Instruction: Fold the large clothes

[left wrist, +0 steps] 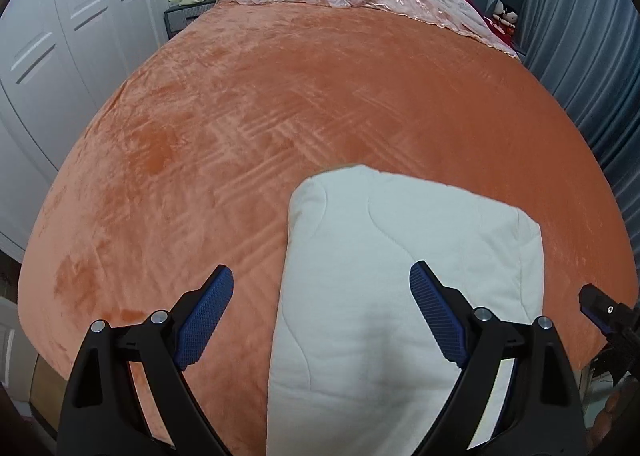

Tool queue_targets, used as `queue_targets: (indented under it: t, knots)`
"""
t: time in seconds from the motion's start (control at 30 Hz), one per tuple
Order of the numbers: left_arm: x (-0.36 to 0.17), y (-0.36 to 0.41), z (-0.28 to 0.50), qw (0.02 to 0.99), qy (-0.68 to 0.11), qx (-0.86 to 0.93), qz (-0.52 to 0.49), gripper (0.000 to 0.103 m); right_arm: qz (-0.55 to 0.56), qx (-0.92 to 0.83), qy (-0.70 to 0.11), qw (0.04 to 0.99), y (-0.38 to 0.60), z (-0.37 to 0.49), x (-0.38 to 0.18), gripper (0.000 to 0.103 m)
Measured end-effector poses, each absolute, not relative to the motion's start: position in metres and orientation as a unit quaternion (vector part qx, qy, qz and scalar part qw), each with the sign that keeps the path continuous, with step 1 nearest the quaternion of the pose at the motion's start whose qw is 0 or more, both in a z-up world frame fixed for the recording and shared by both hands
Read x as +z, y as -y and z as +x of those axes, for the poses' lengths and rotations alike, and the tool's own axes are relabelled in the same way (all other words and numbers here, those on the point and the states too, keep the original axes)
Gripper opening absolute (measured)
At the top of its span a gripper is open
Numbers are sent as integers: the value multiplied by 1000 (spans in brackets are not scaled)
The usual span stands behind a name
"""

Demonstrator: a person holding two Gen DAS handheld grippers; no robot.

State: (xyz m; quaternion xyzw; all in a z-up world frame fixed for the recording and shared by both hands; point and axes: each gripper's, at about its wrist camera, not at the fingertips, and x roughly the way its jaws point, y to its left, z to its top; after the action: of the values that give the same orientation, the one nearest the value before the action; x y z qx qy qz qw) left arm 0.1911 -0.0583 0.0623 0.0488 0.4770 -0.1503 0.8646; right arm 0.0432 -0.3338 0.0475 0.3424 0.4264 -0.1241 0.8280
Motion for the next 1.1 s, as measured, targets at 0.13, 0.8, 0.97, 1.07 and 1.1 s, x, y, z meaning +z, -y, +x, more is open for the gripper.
queue_targets:
  t: [0.13, 0.8, 0.97, 1.07, 1.1]
  knots:
    - [56, 79, 216, 861, -484, -147, 52, 87, 370, -130, -447, 804, 340, 91, 30, 51]
    - [-27, 122, 228, 829, -533, -157, 66, 88, 235, -214, -484, 815, 319, 96, -49, 12]
    - [-46, 124, 231, 831, -532, -146, 71, 93, 225, -207, -485, 819, 317, 105, -61, 18]
    - [-54, 126, 232, 834, -528, -139, 74, 95, 221, -202, -484, 822, 316, 110, -66, 20]
    - [-56, 127, 233, 835, -527, -137, 74, 95, 221, -201, -483, 823, 317, 111, -67, 20]
